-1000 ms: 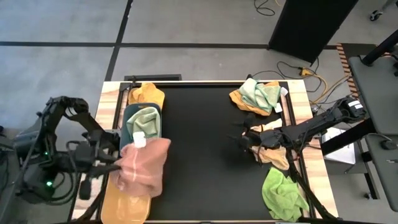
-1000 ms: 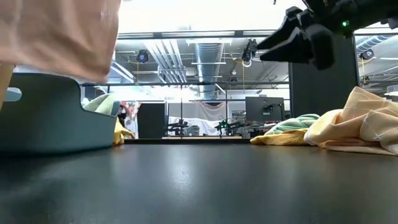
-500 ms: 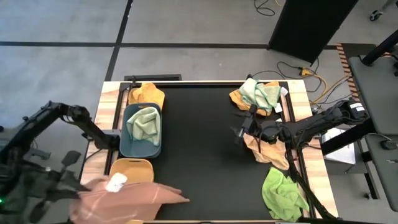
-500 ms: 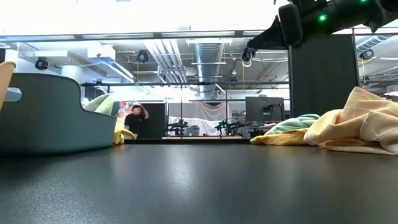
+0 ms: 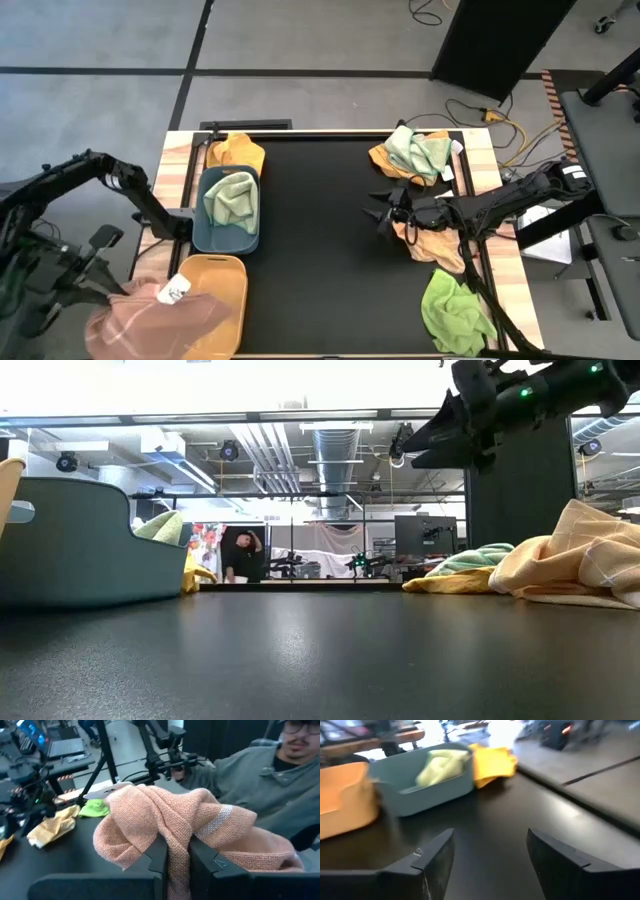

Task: Sort towels by color in basket
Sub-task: Put the pink kitchen towel into the yellow bin

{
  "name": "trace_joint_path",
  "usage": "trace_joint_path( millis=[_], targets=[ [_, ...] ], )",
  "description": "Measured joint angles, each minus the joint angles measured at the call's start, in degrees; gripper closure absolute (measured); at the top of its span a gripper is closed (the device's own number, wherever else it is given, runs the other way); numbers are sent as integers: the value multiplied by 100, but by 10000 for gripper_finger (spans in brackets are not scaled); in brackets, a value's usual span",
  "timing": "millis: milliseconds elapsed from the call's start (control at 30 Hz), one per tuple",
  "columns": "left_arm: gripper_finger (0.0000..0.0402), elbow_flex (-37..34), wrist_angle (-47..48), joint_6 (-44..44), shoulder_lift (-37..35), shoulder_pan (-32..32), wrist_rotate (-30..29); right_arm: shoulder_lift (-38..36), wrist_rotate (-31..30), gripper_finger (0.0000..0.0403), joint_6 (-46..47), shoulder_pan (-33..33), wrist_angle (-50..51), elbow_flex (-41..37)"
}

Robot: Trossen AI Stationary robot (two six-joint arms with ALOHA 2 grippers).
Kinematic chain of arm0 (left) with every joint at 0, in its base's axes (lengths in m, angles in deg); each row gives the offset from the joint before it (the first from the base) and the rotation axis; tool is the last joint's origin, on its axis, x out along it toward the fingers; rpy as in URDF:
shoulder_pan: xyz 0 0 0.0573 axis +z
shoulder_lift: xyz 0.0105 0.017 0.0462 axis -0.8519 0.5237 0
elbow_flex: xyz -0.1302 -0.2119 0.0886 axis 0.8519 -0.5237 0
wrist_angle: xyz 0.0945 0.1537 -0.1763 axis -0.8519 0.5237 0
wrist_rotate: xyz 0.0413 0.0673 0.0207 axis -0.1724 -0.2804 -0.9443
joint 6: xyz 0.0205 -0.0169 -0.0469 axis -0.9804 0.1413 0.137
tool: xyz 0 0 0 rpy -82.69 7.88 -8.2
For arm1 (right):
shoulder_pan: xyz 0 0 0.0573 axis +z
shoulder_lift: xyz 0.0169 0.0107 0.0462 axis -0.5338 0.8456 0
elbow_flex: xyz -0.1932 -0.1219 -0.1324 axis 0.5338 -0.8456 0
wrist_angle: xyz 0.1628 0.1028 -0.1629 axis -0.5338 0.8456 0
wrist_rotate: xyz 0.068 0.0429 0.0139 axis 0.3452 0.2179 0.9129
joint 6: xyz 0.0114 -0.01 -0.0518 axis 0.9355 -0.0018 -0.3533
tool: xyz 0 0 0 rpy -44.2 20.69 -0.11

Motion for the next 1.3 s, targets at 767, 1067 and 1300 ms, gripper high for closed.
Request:
trace_joint_path(
  millis=[767,1067,1300],
  targets=[
    [378,-2412,8,3028,-1865,1313,1399,42,444,170,15,566,-79,-2],
    [378,-2370,17,5088,-2131,1311,2346,42,444,181,138,566,33,-2],
    [378,-2330,-250,5774,-1228,1311,3053,46,444,183,486,564,405,-4]
  ],
)
